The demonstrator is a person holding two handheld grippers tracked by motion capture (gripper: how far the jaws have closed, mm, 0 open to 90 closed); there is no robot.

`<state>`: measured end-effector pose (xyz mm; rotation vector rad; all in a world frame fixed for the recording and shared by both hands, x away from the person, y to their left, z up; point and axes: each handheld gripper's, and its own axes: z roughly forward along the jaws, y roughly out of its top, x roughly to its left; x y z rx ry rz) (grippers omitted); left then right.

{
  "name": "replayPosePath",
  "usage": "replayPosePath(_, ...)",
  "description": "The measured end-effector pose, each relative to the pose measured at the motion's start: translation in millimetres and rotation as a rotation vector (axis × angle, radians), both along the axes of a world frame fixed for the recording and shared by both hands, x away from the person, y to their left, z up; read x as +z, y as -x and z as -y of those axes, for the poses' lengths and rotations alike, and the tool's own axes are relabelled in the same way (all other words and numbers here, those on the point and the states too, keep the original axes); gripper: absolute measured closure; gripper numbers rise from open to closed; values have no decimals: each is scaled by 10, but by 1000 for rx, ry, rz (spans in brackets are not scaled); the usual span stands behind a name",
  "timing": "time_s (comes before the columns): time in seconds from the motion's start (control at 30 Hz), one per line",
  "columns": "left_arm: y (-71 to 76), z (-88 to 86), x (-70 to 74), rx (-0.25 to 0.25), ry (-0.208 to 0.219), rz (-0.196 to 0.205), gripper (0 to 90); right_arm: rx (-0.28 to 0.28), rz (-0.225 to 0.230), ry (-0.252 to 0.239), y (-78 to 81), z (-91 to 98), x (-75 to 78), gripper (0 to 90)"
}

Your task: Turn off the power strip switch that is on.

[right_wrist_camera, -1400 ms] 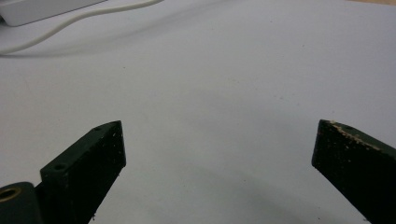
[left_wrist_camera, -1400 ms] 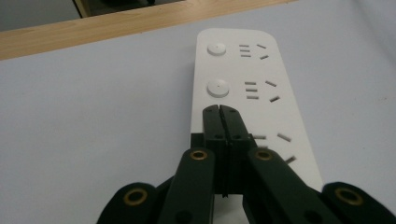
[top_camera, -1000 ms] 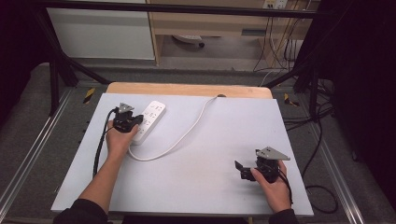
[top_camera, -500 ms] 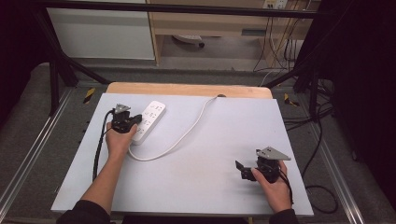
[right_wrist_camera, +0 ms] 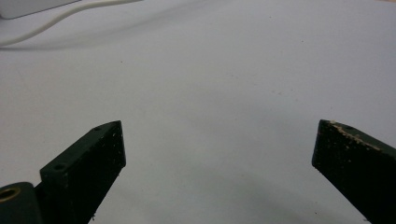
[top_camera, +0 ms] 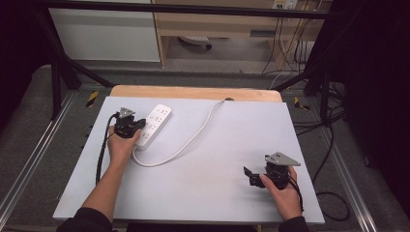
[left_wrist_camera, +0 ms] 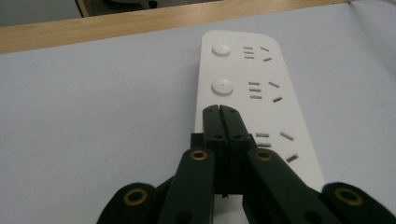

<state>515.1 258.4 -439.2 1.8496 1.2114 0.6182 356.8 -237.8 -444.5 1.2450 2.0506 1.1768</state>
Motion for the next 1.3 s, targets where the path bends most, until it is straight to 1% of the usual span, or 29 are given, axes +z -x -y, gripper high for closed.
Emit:
replayPosePath(0.1,-4,14,13,-1,-18,-5,900,-3,-5,-2,1,1,0,35)
replayPosePath(0.17,-5,32,24,-2,-39,-7,900,-2,-4,0,-1,2,-2,35)
replayPosePath(0.23,-9,33,27,7,-29,-14,900,-2,-5,1,1,1,-4,35)
replayPosePath(0.27,-7,35,26,5,-34,-12,900,-1,-6,1,2,0,-4,35)
replayPosePath(0.33,-2,32,20,8,-30,-9,900,0,-7,3,1,0,-6,35)
replayPosePath(0.37,0,40,22,12,-34,-9,900,0,-7,2,2,0,-6,35)
replayPosePath(0.43,5,60,30,10,-60,-7,900,0,-8,-1,3,0,-3,34)
replayPosePath(0.57,-6,66,41,10,-66,-18,900,-3,-7,-6,4,11,0,33)
replayPosePath(0.63,-2,79,39,10,-79,-12,900,-3,-8,-4,4,17,0,33)
replayPosePath(0.73,-6,69,40,13,-64,-20,900,-6,-7,-4,2,29,1,33)
replayPosePath(0.77,-4,77,42,10,-78,-17,900,-5,-7,-2,0,32,-1,33)
replayPosePath(0.83,-2,94,35,12,-74,-22,900,-6,-8,-1,1,34,-3,33)
replayPosePath(0.87,-1,97,37,12,-78,-23,900,-5,-8,-1,0,31,-2,33)
replayPosePath(0.93,-5,93,36,14,-73,-23,900,-4,-8,0,0,30,-2,33)
replayPosePath(1.0,-5,78,28,16,-52,-23,900,-5,-7,-1,1,24,-2,33)
replayPosePath(1.1,-2,80,25,15,-54,-19,900,-5,-7,0,1,25,-3,33)
replayPosePath(1.17,-6,67,23,16,-40,-21,900,-5,-8,1,-1,31,-3,33)
replayPosePath(1.23,-3,71,24,14,-47,-20,900,-7,-7,-2,-1,32,1,33)
replayPosePath(1.3,-5,67,24,17,-39,-21,900,-6,-5,0,0,31,1,33)
